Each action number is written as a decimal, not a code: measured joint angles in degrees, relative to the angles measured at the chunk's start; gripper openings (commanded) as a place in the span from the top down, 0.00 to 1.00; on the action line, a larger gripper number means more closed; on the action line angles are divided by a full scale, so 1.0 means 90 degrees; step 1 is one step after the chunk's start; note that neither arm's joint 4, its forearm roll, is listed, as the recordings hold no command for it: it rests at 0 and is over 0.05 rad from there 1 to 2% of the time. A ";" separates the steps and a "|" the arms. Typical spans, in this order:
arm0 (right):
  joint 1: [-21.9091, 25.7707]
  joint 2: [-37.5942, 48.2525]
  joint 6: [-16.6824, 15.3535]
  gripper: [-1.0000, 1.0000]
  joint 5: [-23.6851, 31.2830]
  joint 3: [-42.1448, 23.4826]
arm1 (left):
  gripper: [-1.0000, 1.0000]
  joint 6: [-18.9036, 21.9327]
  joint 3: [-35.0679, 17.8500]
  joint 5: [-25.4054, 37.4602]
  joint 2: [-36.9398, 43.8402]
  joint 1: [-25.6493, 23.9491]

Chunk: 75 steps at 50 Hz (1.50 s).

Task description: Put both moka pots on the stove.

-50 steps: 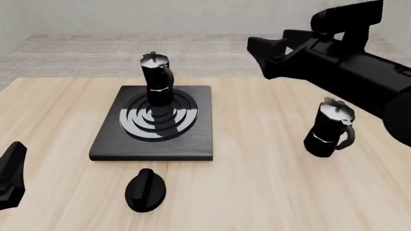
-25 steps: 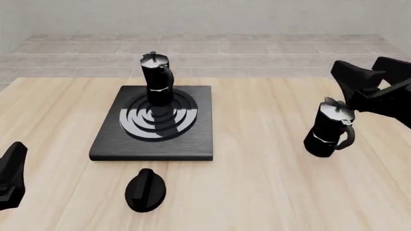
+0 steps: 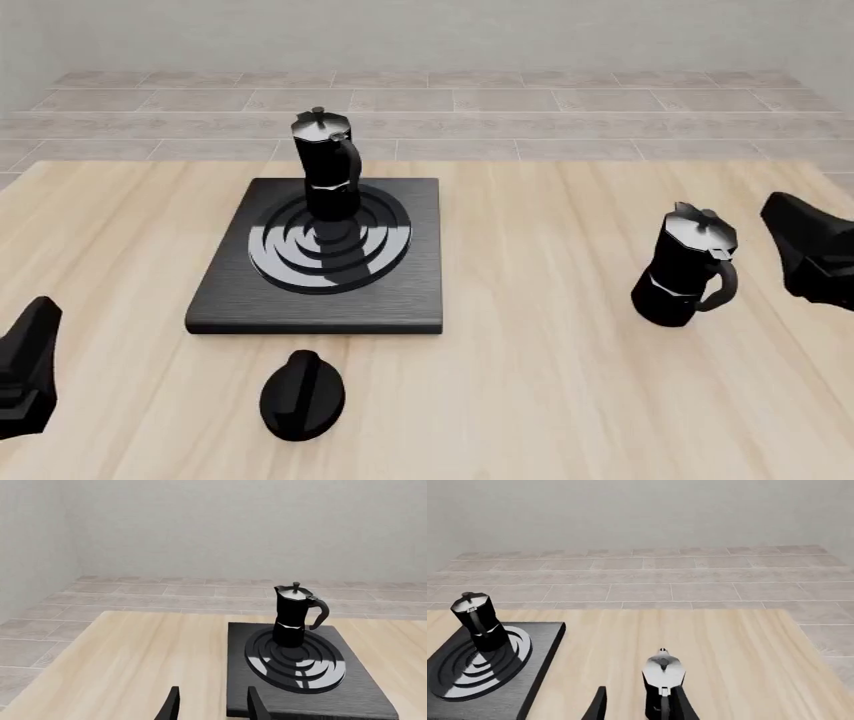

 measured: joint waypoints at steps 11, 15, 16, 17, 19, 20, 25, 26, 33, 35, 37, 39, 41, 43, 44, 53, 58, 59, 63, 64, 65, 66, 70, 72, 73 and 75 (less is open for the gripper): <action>-0.0224 -0.0207 0.0036 0.00 0.0157 0.0216 | 0.00 0.0019 0.0008 -0.0006 0.0006 -0.0002; -0.0264 -0.0248 0.0051 0.00 0.0191 0.0254 | 0.00 0.0033 0.0006 0.0027 -0.0033 -0.0006; -0.0273 -0.0257 0.0054 0.00 0.0197 0.0262 | 0.00 0.0039 0.0007 0.0033 -0.0043 -0.0008; -0.0280 -0.0266 0.0058 0.00 0.0204 0.0268 | 0.00 0.0046 0.0007 0.0040 -0.0053 -0.0011; -0.0294 -0.0283 0.0066 0.00 0.0216 0.0279 | 0.00 0.0056 0.0005 0.0053 -0.0066 -0.0013; -0.0300 -0.0291 0.0070 0.00 0.0222 0.0284 | 0.00 0.0061 0.0004 0.0057 -0.0070 -0.0014; -0.0331 -0.0325 0.0090 0.00 0.0266 0.0283 | 0.00 0.0070 0.0000 0.0077 -0.0090 -0.0016; -0.0337 -0.0325 0.0095 0.00 0.0276 0.0280 | 0.00 0.0069 -0.0003 0.0078 -0.0088 -0.0015; -0.0394 -0.0243 0.0057 0.00 0.0337 0.0226 | 0.00 0.0063 -0.0004 0.0065 -0.0062 -0.0012; -0.0415 -0.0193 0.0040 0.00 0.0358 0.0193 | 0.00 0.0062 -0.0005 0.0059 -0.0052 -0.0011; -0.0430 -0.0145 0.0020 0.00 0.0380 0.0158 | 0.00 0.0061 -0.0006 0.0056 -0.0045 -0.0010; -0.0435 -0.0083 0.0003 0.00 0.0407 0.0113 | 0.00 0.0061 -0.0004 0.0052 -0.0040 -0.0011; -0.0430 0.0006 0.0002 0.00 0.0437 0.0054 | 0.00 0.0062 -0.0008 0.0046 -0.0027 -0.0011; -0.0420 0.0101 -0.0015 0.00 0.0473 -0.0015 | 0.00 0.0063 -0.0013 0.0042 -0.0015 -0.0010; -0.0414 0.0151 -0.0020 0.00 0.0491 -0.0052 | 0.00 0.0063 -0.0012 0.0038 -0.0010 -0.0009; -0.0362 0.0628 -0.0052 0.00 0.0617 -0.0349 | 0.00 0.0079 0.0011 -0.0011 0.0025 0.0000; -0.0315 0.0911 -0.0044 0.00 0.0693 -0.0502 | 0.00 0.0085 0.0021 -0.0042 0.0050 0.0004; -0.0307 0.0962 -0.0042 0.00 0.0707 -0.0530 | 0.00 0.0086 0.0022 -0.0047 0.0056 0.0005; -0.0290 0.1179 -0.0029 0.00 0.0788 -0.0662 | 0.00 0.0090 0.0031 -0.0065 0.0066 0.0007; -0.0287 0.1230 -0.0030 0.00 0.0808 -0.0694 | 0.00 0.0091 0.0034 -0.0066 0.0066 0.0007; -0.0286 0.1286 -0.0025 0.00 0.0828 -0.0727 | 0.00 0.0092 0.0035 -0.0068 0.0066 0.0008; -0.0287 0.1337 -0.0025 0.00 0.0847 -0.0760 | 0.00 0.0092 0.0036 -0.0069 0.0066 0.0009; -0.0302 0.1525 -0.0050 0.00 0.0930 -0.0888 | 0.00 0.0094 0.0040 -0.0073 0.0067 0.0012; -0.0309 0.1609 -0.0056 0.00 0.0973 -0.0946 | 0.00 0.0096 0.0041 -0.0073 0.0066 0.0015; -0.0311 0.1648 -0.0057 0.00 0.0994 -0.0974 | 0.00 0.0097 0.0042 -0.0073 0.0066 0.0016; -0.0321 0.1728 -0.0060 0.00 0.1037 -0.1026 | 0.00 0.0100 0.0042 -0.0075 0.0069 0.0019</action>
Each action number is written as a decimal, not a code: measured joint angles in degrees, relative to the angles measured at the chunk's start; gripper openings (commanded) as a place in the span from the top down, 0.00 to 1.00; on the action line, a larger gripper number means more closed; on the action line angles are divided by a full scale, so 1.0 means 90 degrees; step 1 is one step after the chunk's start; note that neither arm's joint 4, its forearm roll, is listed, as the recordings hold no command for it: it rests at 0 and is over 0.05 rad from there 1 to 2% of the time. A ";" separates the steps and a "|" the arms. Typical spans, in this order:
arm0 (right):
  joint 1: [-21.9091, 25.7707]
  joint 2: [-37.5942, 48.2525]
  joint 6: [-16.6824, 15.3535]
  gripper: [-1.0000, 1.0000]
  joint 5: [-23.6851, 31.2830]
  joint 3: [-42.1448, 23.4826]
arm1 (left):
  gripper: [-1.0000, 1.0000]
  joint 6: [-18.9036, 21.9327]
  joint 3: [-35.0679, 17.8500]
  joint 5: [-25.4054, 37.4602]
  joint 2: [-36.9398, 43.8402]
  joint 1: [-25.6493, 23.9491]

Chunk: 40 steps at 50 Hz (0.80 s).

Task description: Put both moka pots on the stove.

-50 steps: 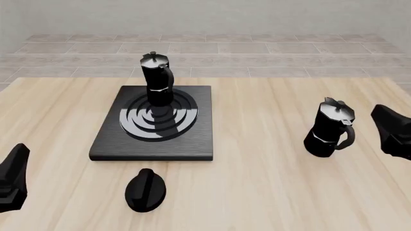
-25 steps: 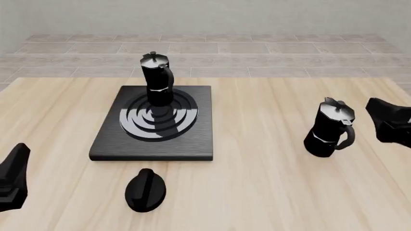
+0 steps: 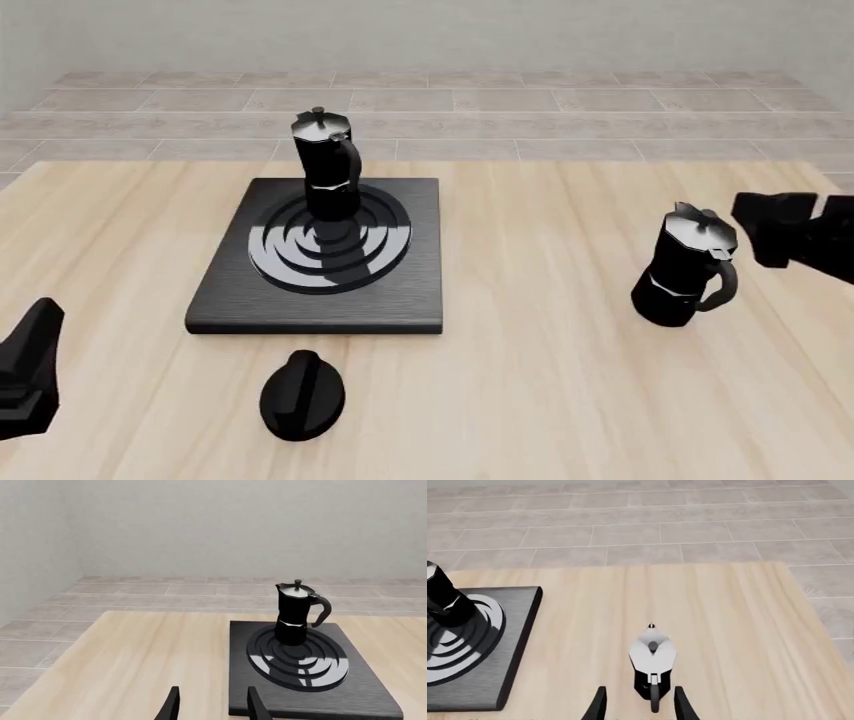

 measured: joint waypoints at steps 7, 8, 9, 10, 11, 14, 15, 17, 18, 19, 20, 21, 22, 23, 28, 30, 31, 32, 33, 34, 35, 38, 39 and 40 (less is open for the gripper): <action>-0.0052 0.0285 0.0018 0.00 0.0170 -0.0165 | 0.00 0.0012 -0.0001 -0.0011 0.0015 0.0009; -0.0057 0.0324 0.0023 0.00 0.0194 -0.0184 | 0.00 0.0014 -0.0001 -0.0014 0.0019 0.0009; -0.0063 0.0362 0.0024 0.00 0.0217 -0.0204 | 0.00 0.0017 -0.0001 -0.0019 0.0025 0.0009; -0.0071 0.0397 0.0023 0.00 0.0241 -0.0226 | 0.00 0.0019 -0.0001 -0.0023 0.0030 0.0009; -0.0079 0.0432 0.0020 0.00 0.0265 -0.0250 | 0.00 0.0022 0.0000 -0.0028 0.0035 0.0008; -0.0095 0.0535 0.0001 0.00 0.0330 -0.0316 | 0.00 0.0032 0.0003 -0.0044 0.0052 0.0005; -0.0098 0.0574 -0.0006 0.00 0.0349 -0.0339 | 0.00 0.0035 0.0003 -0.0050 0.0059 0.0005; -0.0103 0.0649 -0.0022 0.00 0.0381 -0.0379 | 0.00 0.0040 0.0004 -0.0060 0.0072 0.0004; -0.0105 0.0688 -0.0028 0.00 0.0394 -0.0398 | 0.00 0.0042 0.0004 -0.0065 0.0079 0.0005; -0.0104 0.0729 -0.0031 0.00 0.0405 -0.0416 | 0.00 0.0044 0.0003 -0.0070 0.0084 0.0005; -0.0100 0.0771 -0.0029 0.00 0.0418 -0.0434 | 0.00 0.0046 0.0003 -0.0074 0.0089 0.0006; -0.0094 0.0812 -0.0028 0.00 0.0430 -0.0451 | 0.00 0.0049 0.0004 -0.0078 0.0094 0.0007; -0.0089 0.0853 -0.0033 0.00 0.0436 -0.0464 | 0.00 0.0051 0.0004 -0.0082 0.0098 0.0008; -0.0086 0.0894 -0.0035 0.00 0.0440 -0.0476 | 0.00 0.0054 0.0004 -0.0086 0.0102 0.0009; -0.0097 0.1109 -0.0043 0.00 0.0432 -0.0535 | 0.00 0.0068 0.0006 -0.0107 0.0126 0.0013; -0.0106 0.1184 -0.0041 0.00 0.0430 -0.0561 | 0.00 0.0074 0.0007 -0.0114 0.0133 0.0015; -0.0115 0.1222 -0.0046 0.00 0.0425 -0.0573 | 0.00 0.0077 0.0007 -0.0118 0.0137 0.0016; -0.0124 0.1257 -0.0051 0.00 0.0421 -0.0584 | 0.00 0.0079 0.0008 -0.0121 0.0140 0.0017; -0.0132 0.1291 -0.0054 0.00 0.0417 -0.0595 | 0.00 0.0081 0.0009 -0.0123 0.0142 0.0017; -0.0138 0.1325 -0.0056 0.00 0.0411 -0.0603 | 0.00 0.0083 0.0009 -0.0124 0.0143 0.0018; -0.0145 0.1358 -0.0060 0.00 0.0406 -0.0611 | 0.00 0.0085 0.0010 -0.0125 0.0143 0.0019; -0.0162 0.1462 -0.0064 0.00 0.0389 -0.0631 | 0.00 0.0091 0.0012 -0.0125 0.0142 0.0021; -0.0168 0.1497 -0.0068 0.00 0.0383 -0.0637 | 0.00 0.0093 0.0011 -0.0124 0.0142 0.0022; -0.0175 0.1534 -0.0072 0.00 0.0377 -0.0643 | 0.00 0.0095 0.0011 -0.0123 0.0142 0.0023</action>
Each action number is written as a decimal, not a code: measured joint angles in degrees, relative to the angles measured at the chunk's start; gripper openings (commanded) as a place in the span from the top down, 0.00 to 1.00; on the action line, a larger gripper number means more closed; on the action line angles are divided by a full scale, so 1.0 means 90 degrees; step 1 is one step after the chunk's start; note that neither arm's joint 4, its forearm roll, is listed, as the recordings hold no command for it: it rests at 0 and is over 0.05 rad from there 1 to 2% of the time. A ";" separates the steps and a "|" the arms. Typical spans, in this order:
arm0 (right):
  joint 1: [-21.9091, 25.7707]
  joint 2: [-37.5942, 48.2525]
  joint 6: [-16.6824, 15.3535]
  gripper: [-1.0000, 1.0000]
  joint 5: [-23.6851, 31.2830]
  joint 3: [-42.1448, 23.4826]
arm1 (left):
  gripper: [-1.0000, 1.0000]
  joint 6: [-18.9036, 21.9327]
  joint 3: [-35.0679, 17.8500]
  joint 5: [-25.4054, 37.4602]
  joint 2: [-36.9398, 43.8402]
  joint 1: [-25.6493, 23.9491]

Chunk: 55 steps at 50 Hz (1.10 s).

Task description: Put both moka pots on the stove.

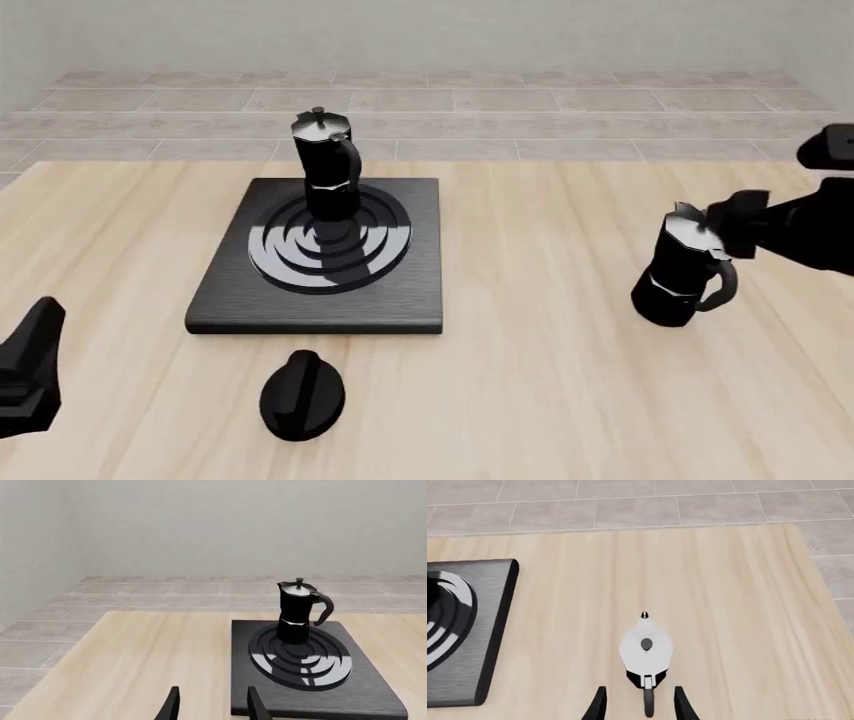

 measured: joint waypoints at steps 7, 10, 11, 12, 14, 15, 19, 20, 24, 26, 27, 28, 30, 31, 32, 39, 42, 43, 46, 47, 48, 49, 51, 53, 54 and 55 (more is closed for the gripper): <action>-0.0031 0.0258 -0.0006 0.00 -0.0044 -0.0038 | 0.00 0.0011 -0.0002 0.0012 -0.0010 0.0005; -0.0034 0.0363 -0.0005 0.00 -0.0066 -0.0055 | 0.00 0.0015 -0.0003 0.0020 -0.0018 0.0007; -0.0035 0.0397 -0.0005 0.00 -0.0074 -0.0060 | 0.00 0.0016 -0.0003 0.0022 -0.0019 0.0008; -0.0036 0.0431 -0.0005 0.00 -0.0082 -0.0066 | 0.00 0.0017 -0.0003 0.0023 -0.0021 0.0008; -0.0036 0.0501 -0.0004 0.00 -0.0103 -0.0074 | 0.00 0.0018 -0.0003 0.0026 -0.0023 0.0010; -0.0037 0.0534 -0.0006 0.00 -0.0115 -0.0076 | 0.00 0.0019 -0.0003 0.0027 -0.0025 0.0011; -0.0032 0.0671 -0.0008 0.00 -0.0175 -0.0078 | 0.00 0.0021 0.0000 0.0031 -0.0032 0.0014; -0.0031 0.0706 -0.0008 0.00 -0.0195 -0.0076 | 0.00 0.0021 0.0001 0.0032 -0.0034 0.0016; -0.0026 0.0832 -0.0009 0.00 -0.0271 -0.0063 | 0.00 0.0021 0.0002 0.0031 -0.0034 0.0020; -0.0023 0.0890 -0.0012 0.00 -0.0302 -0.0059 | 0.00 0.0022 0.0003 0.0025 -0.0030 0.0021; -0.0021 0.0920 -0.0012 0.00 -0.0316 -0.0059 | 0.00 0.0022 0.0003 0.0022 -0.0026 0.0022; -0.0019 0.0948 -0.0012 0.00 -0.0329 -0.0059 | 0.00 0.0023 0.0003 0.0018 -0.0022 0.0022; -0.0017 0.1001 -0.0019 0.00 -0.0357 -0.0059 | 0.00 0.0024 0.0004 0.0012 -0.0017 0.0023; -0.0017 0.1029 -0.0021 0.00 -0.0371 -0.0059 | 0.00 0.0025 0.0004 0.0010 -0.0014 0.0023; -0.0017 0.1057 -0.0022 0.00 -0.0387 -0.0059 | 0.00 0.0026 0.0004 0.0008 -0.0013 0.0024; -0.0005 0.1229 -0.0025 0.00 -0.0493 -0.0041 | 0.00 0.0029 0.0007 0.0008 -0.0018 0.0030; 0.0009 0.1286 -0.0023 0.00 -0.0530 -0.0027 | 0.00 0.0030 0.0008 0.0012 -0.0024 0.0032; 0.0013 0.1305 -0.0021 0.00 -0.0544 -0.0020 | 0.00 0.0031 0.0008 0.0014 -0.0026 0.0032; 0.0025 0.1360 -0.0014 0.00 -0.0591 0.0008 | 0.00 0.0033 0.0008 0.0021 -0.0034 0.0035; 0.0029 0.1379 -0.0010 0.00 -0.0608 0.0019 | 0.00 0.0033 0.0008 0.0023 -0.0036 0.0036; 0.0032 0.1398 -0.0008 0.00 -0.0628 0.0032 | 0.00 0.0033 0.0008 0.0024 -0.0038 0.0037; 0.0034 0.1418 -0.0006 0.00 -0.0648 0.0045 | 0.00 0.0034 0.0008 0.0025 -0.0039 0.0038; 0.0040 0.1456 0.0002 0.00 -0.0689 0.0076 | 0.00 0.0034 0.0008 0.0027 -0.0040 0.0040; 0.0046 0.1489 0.0009 0.00 -0.0727 0.0105 | 0.00 0.0034 0.0007 0.0028 -0.0042 0.0043; 0.0050 0.1506 0.0015 0.00 -0.0748 0.0124 | 0.00 0.0034 0.0007 0.0029 -0.0043 0.0044; 0.0054 0.1523 0.0020 0.00 -0.0770 0.0143 | 0.00 0.0035 0.0008 0.0030 -0.0044 0.0045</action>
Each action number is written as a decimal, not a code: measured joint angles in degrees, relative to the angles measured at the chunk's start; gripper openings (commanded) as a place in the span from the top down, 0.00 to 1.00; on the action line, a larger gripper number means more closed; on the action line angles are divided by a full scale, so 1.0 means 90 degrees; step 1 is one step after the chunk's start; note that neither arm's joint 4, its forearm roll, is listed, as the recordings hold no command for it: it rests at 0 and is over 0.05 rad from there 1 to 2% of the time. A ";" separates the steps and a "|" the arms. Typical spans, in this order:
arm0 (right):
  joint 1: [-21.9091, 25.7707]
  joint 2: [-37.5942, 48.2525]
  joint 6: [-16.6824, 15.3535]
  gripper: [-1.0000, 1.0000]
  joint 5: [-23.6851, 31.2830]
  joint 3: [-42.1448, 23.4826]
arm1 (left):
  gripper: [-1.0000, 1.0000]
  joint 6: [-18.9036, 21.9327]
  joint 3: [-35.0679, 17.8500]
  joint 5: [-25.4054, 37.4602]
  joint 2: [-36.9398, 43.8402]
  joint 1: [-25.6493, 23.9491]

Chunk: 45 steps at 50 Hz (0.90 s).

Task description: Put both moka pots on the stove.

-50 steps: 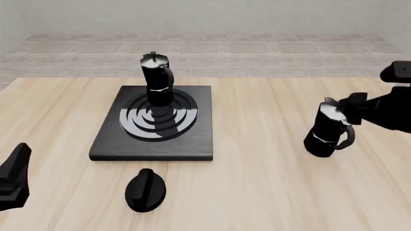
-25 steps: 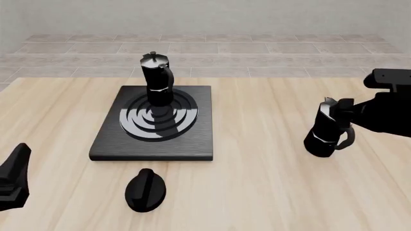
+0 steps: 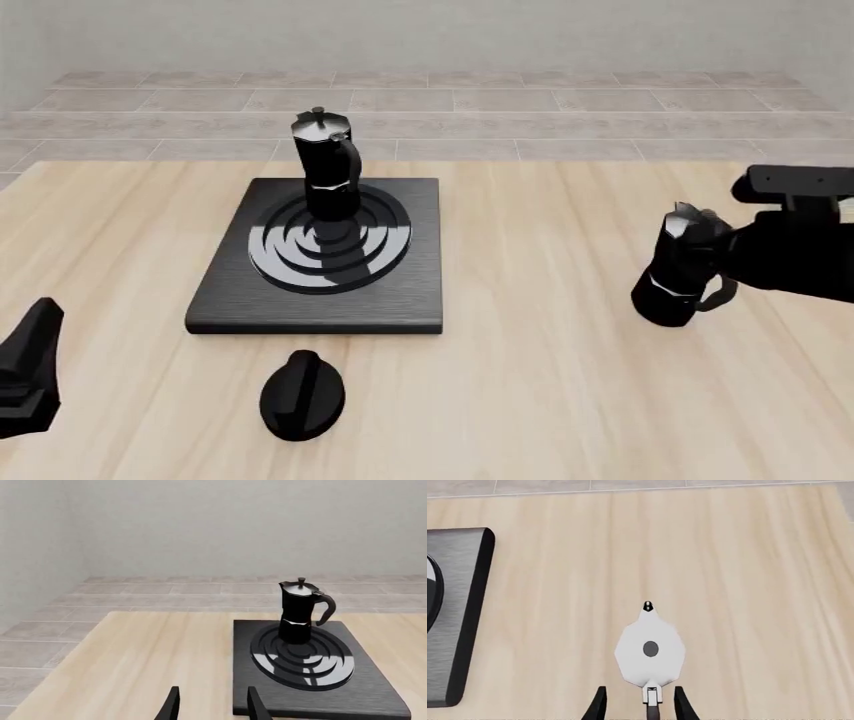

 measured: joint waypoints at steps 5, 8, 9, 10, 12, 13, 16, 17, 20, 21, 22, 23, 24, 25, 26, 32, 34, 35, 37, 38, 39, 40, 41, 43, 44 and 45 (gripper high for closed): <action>0.0015 0.0084 0.0022 0.00 -0.0106 0.0091 | 0.00 0.0004 0.0001 -0.0003 0.0001 0.0004; 0.0019 0.0125 0.0036 0.00 -0.0158 0.0136 | 0.00 0.0008 0.0002 -0.0005 0.0003 0.0005; 0.0019 0.0136 0.0039 0.00 -0.0174 0.0150 | 0.00 0.0009 0.0002 -0.0006 0.0003 0.0006; 0.0019 0.0147 0.0042 0.00 -0.0190 0.0164 | 0.00 0.0010 0.0002 -0.0006 0.0004 0.0006; 0.0017 0.0169 0.0047 0.00 -0.0219 0.0188 | 0.00 0.0013 0.0001 -0.0008 0.0005 0.0007; 0.0015 0.0180 0.0049 0.00 -0.0232 0.0198 | 0.00 0.0015 0.0001 -0.0008 0.0005 0.0007; 0.0012 0.0208 0.0055 0.00 -0.0267 0.0224 | 0.00 0.0020 0.0001 -0.0004 0.0001 0.0008; 0.0011 0.0218 0.0056 0.00 -0.0280 0.0233 | 0.00 0.0021 0.0002 -0.0002 -0.0001 0.0009; 0.0003 0.0254 0.0053 0.00 -0.0324 0.0257 | 0.00 0.0024 0.0002 -0.0001 -0.0003 0.0011; 0.0001 0.0267 0.0053 0.00 -0.0339 0.0264 | 0.00 0.0025 0.0002 -0.0001 -0.0003 0.0011; -0.0002 0.0281 0.0051 0.00 -0.0355 0.0272 | 0.00 0.0026 0.0002 -0.0001 -0.0004 0.0012; -0.0006 0.0295 0.0049 0.00 -0.0371 0.0278 | 0.00 0.0027 0.0002 0.0000 -0.0005 0.0012; -0.0010 0.0308 0.0049 0.00 -0.0384 0.0284 | 0.00 0.0028 0.0002 0.0000 -0.0006 0.0013; -0.0013 0.0320 0.0047 0.00 -0.0396 0.0289 | 0.00 0.0029 0.0002 0.0000 -0.0006 0.0013; -0.0016 0.0332 0.0046 0.00 -0.0409 0.0295 | 0.00 0.0030 0.0003 -0.0001 -0.0005 0.0013; -0.0037 0.0410 0.0044 0.00 -0.0486 0.0322 | 0.00 0.0038 0.0003 -0.0006 -0.0001 0.0013; -0.0042 0.0443 0.0045 0.00 -0.0522 0.0336 | 0.00 0.0041 0.0003 -0.0009 0.0002 0.0013; -0.0044 0.0460 0.0047 0.00 -0.0540 0.0344 | 0.00 0.0042 0.0003 -0.0010 0.0002 0.0013; -0.0047 0.0496 0.0050 0.00 -0.0577 0.0360 | 0.00 0.0044 0.0003 -0.0011 0.0003 0.0014; -0.0049 0.0514 0.0052 0.00 -0.0594 0.0368 | 0.00 0.0045 0.0003 -0.0012 0.0004 0.0015; -0.0049 0.0532 0.0055 0.00 -0.0612 0.0376 | 0.00 0.0046 0.0003 -0.0012 0.0004 0.0015; -0.0049 0.0549 0.0058 0.00 -0.0628 0.0383 | 0.00 0.0046 0.0003 -0.0012 0.0003 0.0016; -0.0050 0.0566 0.0059 0.00 -0.0645 0.0390 | 0.00 0.0047 0.0002 -0.0011 0.0002 0.0017; -0.0051 0.0599 0.0063 0.00 -0.0678 0.0405 | 0.00 0.0049 0.0002 -0.0008 -0.0002 0.0019; -0.0051 0.0613 0.0066 0.00 -0.0694 0.0413 | 0.00 0.0050 0.0002 -0.0005 -0.0005 0.0020; -0.0051 0.0627 0.0068 0.00 -0.0709 0.0421 | 0.00 0.0051 0.0002 -0.0003 -0.0008 0.0021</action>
